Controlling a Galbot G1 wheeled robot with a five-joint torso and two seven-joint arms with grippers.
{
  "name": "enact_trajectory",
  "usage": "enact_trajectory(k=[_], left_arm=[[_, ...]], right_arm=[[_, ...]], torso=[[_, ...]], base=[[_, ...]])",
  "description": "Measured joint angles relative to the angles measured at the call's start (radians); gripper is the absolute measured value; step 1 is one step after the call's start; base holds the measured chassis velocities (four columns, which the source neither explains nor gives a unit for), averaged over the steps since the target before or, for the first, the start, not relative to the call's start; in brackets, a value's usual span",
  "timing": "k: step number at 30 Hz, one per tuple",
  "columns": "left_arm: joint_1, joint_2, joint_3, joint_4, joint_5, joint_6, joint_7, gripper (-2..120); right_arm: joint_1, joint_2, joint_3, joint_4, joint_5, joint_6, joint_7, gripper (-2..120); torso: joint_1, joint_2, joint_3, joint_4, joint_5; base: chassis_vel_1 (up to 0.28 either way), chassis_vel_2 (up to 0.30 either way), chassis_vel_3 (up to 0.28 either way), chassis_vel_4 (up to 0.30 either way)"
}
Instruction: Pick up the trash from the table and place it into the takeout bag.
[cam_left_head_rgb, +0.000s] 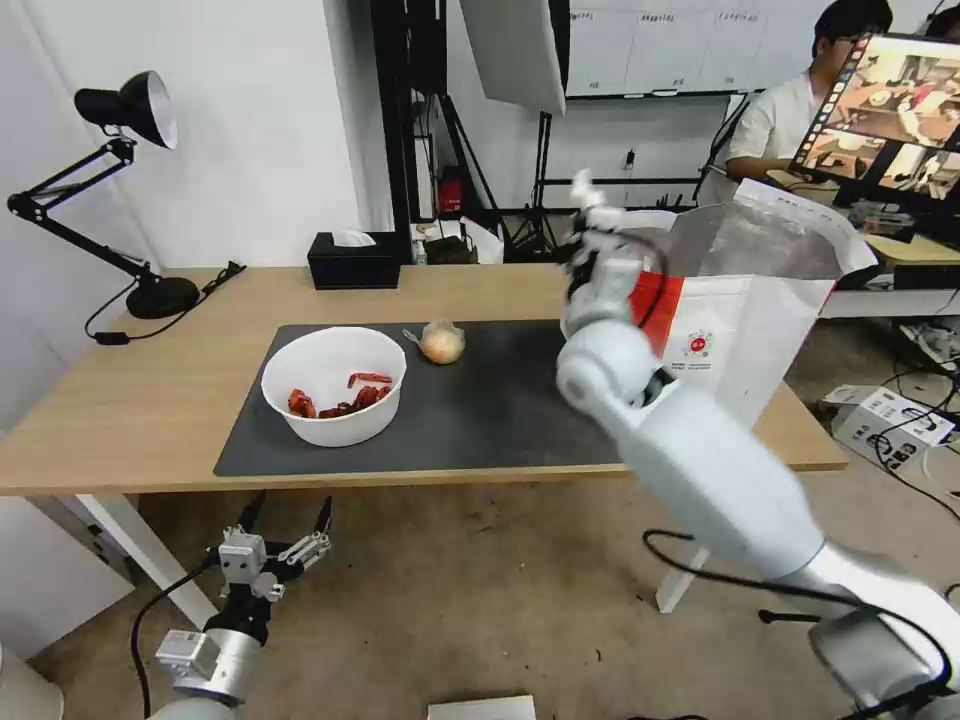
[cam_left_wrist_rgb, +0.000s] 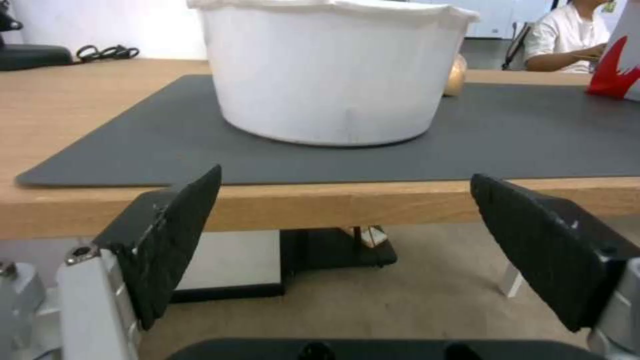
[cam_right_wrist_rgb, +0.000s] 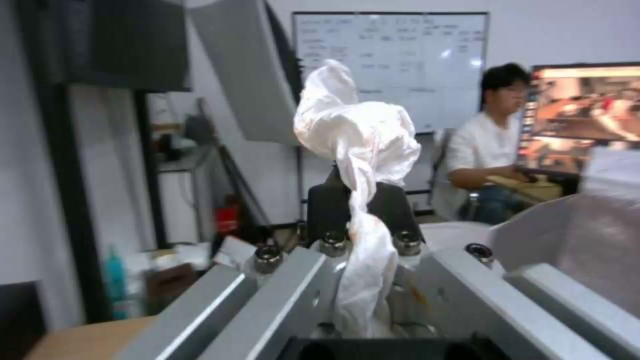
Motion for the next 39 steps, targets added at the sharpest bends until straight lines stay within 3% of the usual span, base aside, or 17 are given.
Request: enact_trajectory(k=[8, 13, 33, 39], left_arm=[[-0.034, 0.032, 0.014, 0.005, -0.026, 0.013, -0.001, 100], [-0.039, 0.038, 0.026, 0.007, -0.027, 0.015, -0.001, 100], [-0.053, 0.050, 0.034, -0.006, -0.043, 0.024, -0.002, 100], [-0.053, 0.051, 0.029, -0.013, -0.046, 0.033, -0.004, 100]], right_arm=[[0.000, -0.090, 0.019, 0.027, 0.053, -0.108, 0.012, 0], [-0.021, -0.128, 0.042, 0.069, 0.101, -0.181, 0.014, 22], [-0.033, -0.165, 0.043, 0.100, 0.120, -0.184, 0.014, 95], [-0.049, -0.188, 0.051, 0.129, 0.126, -0.159, -0.010, 100]], torso=[[0.000, 0.000, 0.000, -0.0001, -0.0001], [0.000, 0.000, 0.000, -0.0001, -0.0001], [0.000, 0.000, 0.000, 0.0001, -0.0002], [0.000, 0.000, 0.000, 0.0001, -0.0001]], base=[[0.000, 0.000, 0.000, 0.000], [0.000, 0.000, 0.000, 0.000], [0.000, 0.000, 0.000, 0.000], [0.000, 0.000, 0.000, 0.000]])
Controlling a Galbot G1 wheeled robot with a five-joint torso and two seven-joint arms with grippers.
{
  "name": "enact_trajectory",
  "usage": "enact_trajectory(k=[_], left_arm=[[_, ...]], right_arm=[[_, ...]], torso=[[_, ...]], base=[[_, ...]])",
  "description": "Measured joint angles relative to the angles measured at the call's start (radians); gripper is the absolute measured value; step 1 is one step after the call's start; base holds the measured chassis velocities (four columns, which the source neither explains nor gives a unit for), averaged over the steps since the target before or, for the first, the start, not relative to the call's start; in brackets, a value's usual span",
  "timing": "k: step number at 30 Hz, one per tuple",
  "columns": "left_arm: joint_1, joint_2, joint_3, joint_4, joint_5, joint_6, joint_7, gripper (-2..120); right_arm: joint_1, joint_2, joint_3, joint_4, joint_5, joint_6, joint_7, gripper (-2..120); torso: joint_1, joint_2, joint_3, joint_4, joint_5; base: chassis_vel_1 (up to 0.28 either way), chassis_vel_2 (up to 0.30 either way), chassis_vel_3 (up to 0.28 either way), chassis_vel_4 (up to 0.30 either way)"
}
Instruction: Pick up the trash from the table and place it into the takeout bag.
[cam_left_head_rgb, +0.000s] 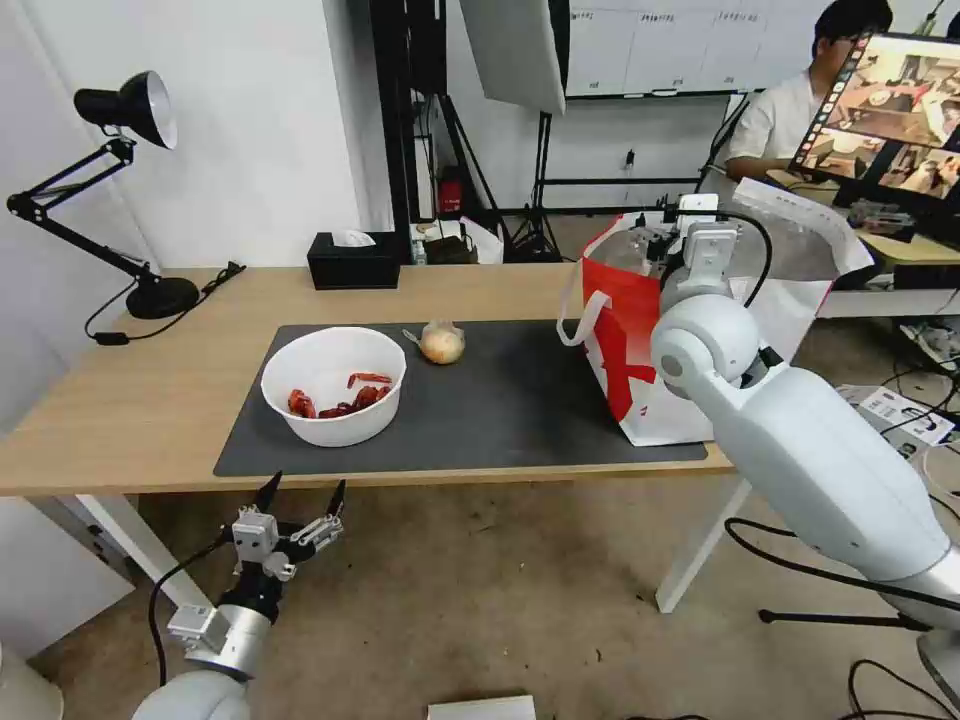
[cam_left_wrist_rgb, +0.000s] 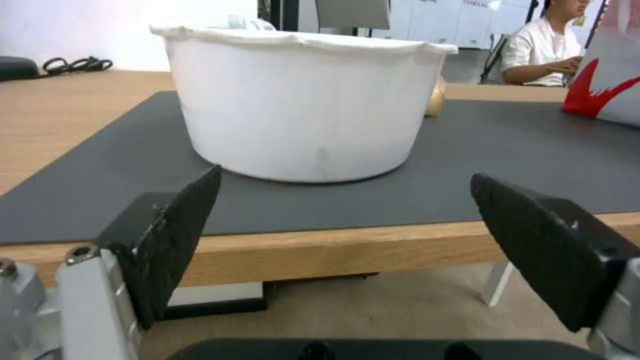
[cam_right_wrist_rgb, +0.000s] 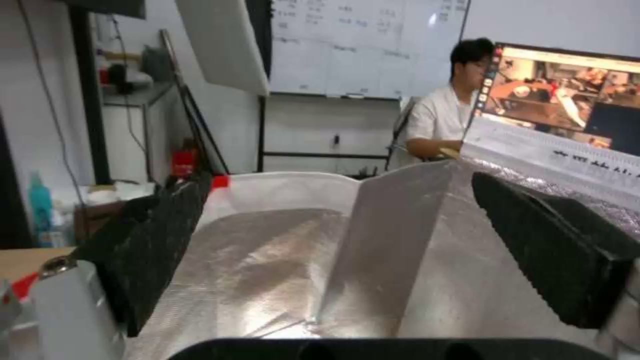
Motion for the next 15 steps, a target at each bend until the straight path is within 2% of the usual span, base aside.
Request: enact_trajectory(k=[2, 5, 7, 9, 10, 14, 15], left_arm=[[0.001, 0.003, 0.000, -0.002, -0.001, 0.005, 0.000, 100], [-0.002, 0.012, -0.005, -0.007, -0.006, 0.008, 0.000, 100], [-0.002, 0.012, -0.005, -0.007, -0.006, 0.008, 0.000, 100], [-0.009, 0.012, -0.009, -0.009, -0.010, 0.007, 0.000, 100], [-0.009, 0.012, -0.009, -0.009, -0.010, 0.007, 0.000, 100], [-0.012, 0.004, -0.002, -0.008, -0.008, 0.004, 0.000, 100], [-0.012, 0.004, -0.002, -0.008, -0.008, 0.004, 0.000, 100]], right_arm=[[-0.006, -0.014, 0.002, 0.014, 0.003, 0.014, -0.016, 100], [-0.032, -0.055, 0.021, 0.061, 0.036, 0.093, -0.101, 100], [-0.032, -0.055, 0.021, 0.061, 0.036, 0.093, -0.101, 100], [-0.088, -0.089, 0.057, 0.113, 0.047, 0.169, -0.216, 100], [-0.088, -0.089, 0.057, 0.113, 0.047, 0.169, -0.216, 100], [-0.215, -0.133, 0.124, 0.179, 0.042, 0.293, -0.365, 100], [-0.215, -0.133, 0.124, 0.179, 0.042, 0.293, -0.365, 100]], torso=[[0.000, 0.000, 0.000, 0.0000, 0.0000], [0.000, 0.000, 0.000, -0.0001, 0.0001], [0.000, 0.000, 0.000, -0.0001, 0.0001], [0.000, 0.000, 0.000, 0.0000, 0.0000], [0.000, 0.000, 0.000, 0.0000, 0.0000], [0.000, 0.000, 0.000, -0.0002, 0.0000], [0.000, 0.000, 0.000, -0.0002, 0.0000]], base=[[0.000, 0.000, 0.000, 0.000], [0.000, 0.000, 0.000, 0.000], [0.000, 0.000, 0.000, 0.000], [0.000, 0.000, 0.000, 0.000], [0.000, 0.000, 0.000, 0.000], [0.000, 0.000, 0.000, 0.000], [0.000, 0.000, 0.000, 0.000]])
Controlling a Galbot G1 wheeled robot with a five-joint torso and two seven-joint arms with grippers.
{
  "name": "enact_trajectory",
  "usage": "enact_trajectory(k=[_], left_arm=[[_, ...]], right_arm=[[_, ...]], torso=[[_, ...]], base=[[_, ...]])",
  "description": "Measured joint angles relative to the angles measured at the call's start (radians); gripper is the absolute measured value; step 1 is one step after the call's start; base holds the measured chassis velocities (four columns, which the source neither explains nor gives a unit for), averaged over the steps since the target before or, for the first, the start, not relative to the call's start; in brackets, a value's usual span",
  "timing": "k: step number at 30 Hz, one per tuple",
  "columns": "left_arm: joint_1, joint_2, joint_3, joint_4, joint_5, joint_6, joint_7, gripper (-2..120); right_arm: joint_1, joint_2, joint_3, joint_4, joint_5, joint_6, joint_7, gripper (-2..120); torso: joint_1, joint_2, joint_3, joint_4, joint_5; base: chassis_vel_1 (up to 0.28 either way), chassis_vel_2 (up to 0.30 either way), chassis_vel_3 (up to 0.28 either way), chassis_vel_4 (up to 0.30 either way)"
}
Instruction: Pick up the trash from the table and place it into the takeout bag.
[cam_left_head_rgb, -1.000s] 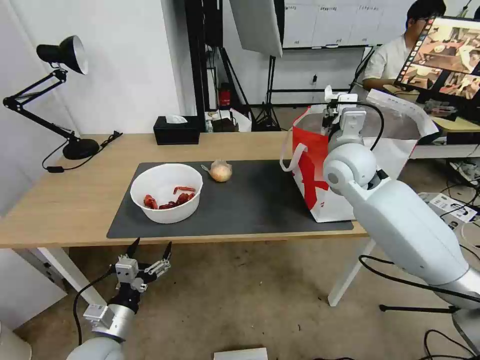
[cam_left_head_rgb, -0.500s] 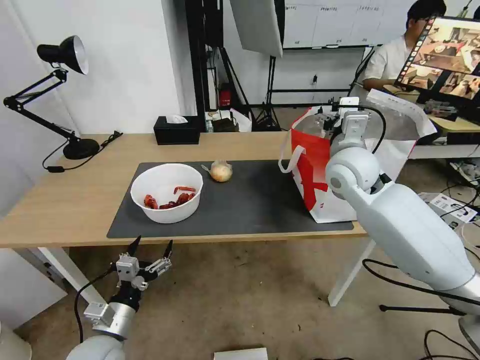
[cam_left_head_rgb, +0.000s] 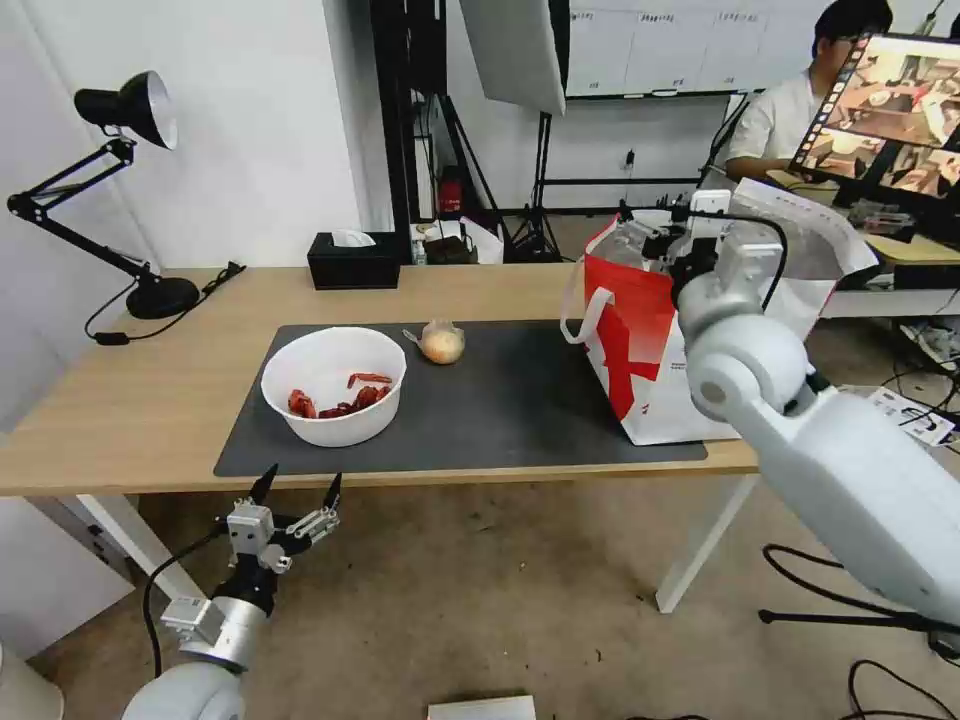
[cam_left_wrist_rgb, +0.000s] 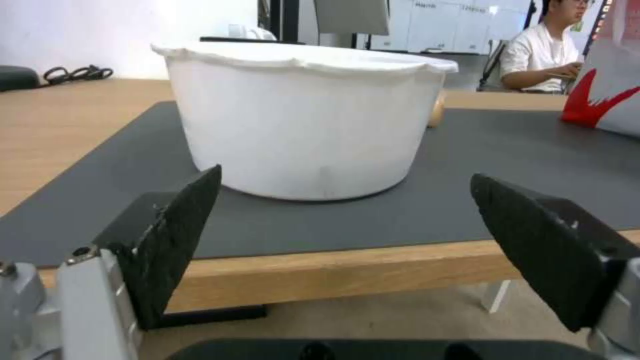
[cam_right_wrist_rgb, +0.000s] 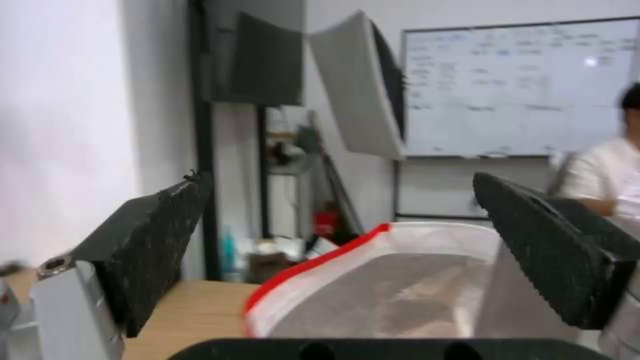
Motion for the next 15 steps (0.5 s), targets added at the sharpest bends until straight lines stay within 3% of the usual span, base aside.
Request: enact_trajectory(k=[7, 15], left_arm=[[-0.007, -0.005, 0.010, 0.006, 0.005, -0.007, 0.000, 100], [-0.012, -0.016, 0.019, 0.015, 0.009, -0.022, 0.001, 100]], right_arm=[[-0.230, -0.035, 0.102, 0.077, -0.020, 0.167, -0.189, 100], [-0.429, -0.036, 0.174, 0.131, -0.107, 0.290, -0.273, 100]], torso=[[0.000, 0.000, 0.000, 0.0000, 0.0002], [0.000, 0.000, 0.000, -0.0001, 0.0000]], base=[[0.000, 0.000, 0.000, 0.000], [0.000, 0.000, 0.000, 0.000]])
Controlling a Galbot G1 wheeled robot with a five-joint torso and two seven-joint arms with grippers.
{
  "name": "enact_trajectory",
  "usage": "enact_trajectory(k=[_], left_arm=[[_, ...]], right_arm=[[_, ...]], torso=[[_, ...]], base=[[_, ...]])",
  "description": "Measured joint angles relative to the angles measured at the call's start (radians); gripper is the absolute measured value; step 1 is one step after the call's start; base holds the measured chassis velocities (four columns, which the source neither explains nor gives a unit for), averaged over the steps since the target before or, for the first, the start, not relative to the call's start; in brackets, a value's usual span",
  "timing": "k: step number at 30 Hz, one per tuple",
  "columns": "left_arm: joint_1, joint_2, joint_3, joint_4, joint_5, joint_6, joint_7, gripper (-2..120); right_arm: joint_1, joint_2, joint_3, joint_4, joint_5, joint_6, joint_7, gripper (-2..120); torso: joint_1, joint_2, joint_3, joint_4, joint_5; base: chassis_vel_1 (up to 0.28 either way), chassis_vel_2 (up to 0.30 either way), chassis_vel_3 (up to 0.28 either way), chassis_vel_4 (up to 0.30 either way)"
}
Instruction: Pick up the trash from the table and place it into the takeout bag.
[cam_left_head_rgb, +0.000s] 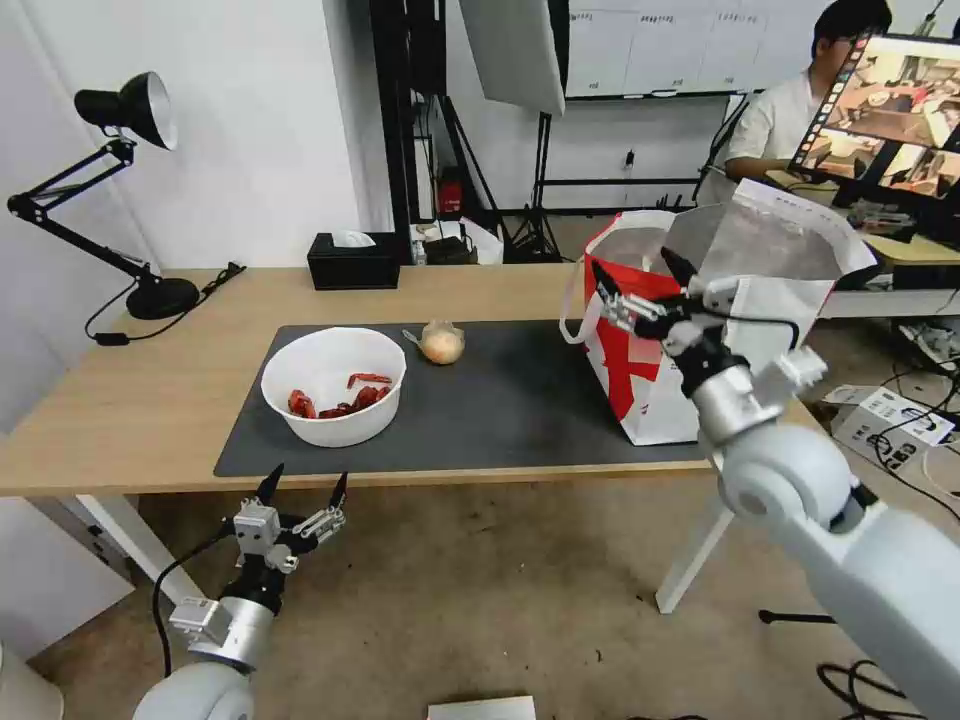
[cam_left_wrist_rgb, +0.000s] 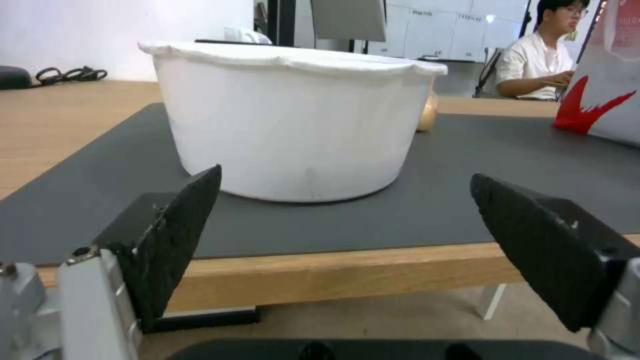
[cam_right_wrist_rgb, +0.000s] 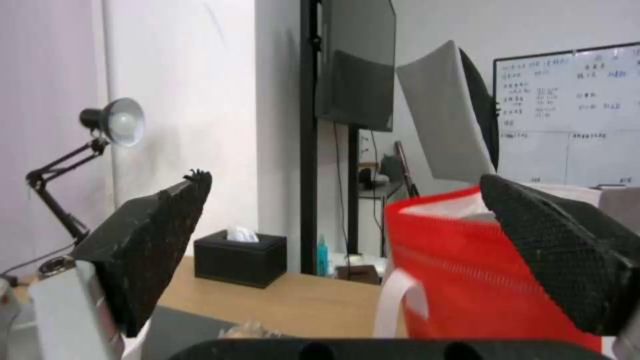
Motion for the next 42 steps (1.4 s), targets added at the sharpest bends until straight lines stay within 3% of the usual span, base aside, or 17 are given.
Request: enact_trajectory(k=[9, 20, 42], left_arm=[[-0.002, -0.008, 0.004, 0.009, 0.014, -0.009, 0.001, 100], [0.006, -0.016, 0.018, 0.022, 0.034, -0.021, 0.004, 100], [0.055, -0.034, -0.002, 0.015, 0.055, -0.029, 0.008, 100]], right_arm=[[-0.200, 0.079, 0.016, -0.013, -0.137, 0.072, -0.003, 100], [-0.459, 0.224, 0.018, -0.138, -0.341, 0.231, -0.045, 100], [-0.500, 0.254, -0.018, -0.186, -0.391, 0.220, -0.028, 100]], torso=[[0.000, 0.000, 0.000, 0.0001, 0.0001], [0.000, 0.000, 0.000, 0.0001, 0.0000], [0.000, 0.000, 0.000, 0.0002, 0.0000]], base=[[0.000, 0.000, 0.000, 0.000], [0.000, 0.000, 0.000, 0.000], [0.000, 0.000, 0.000, 0.000]])
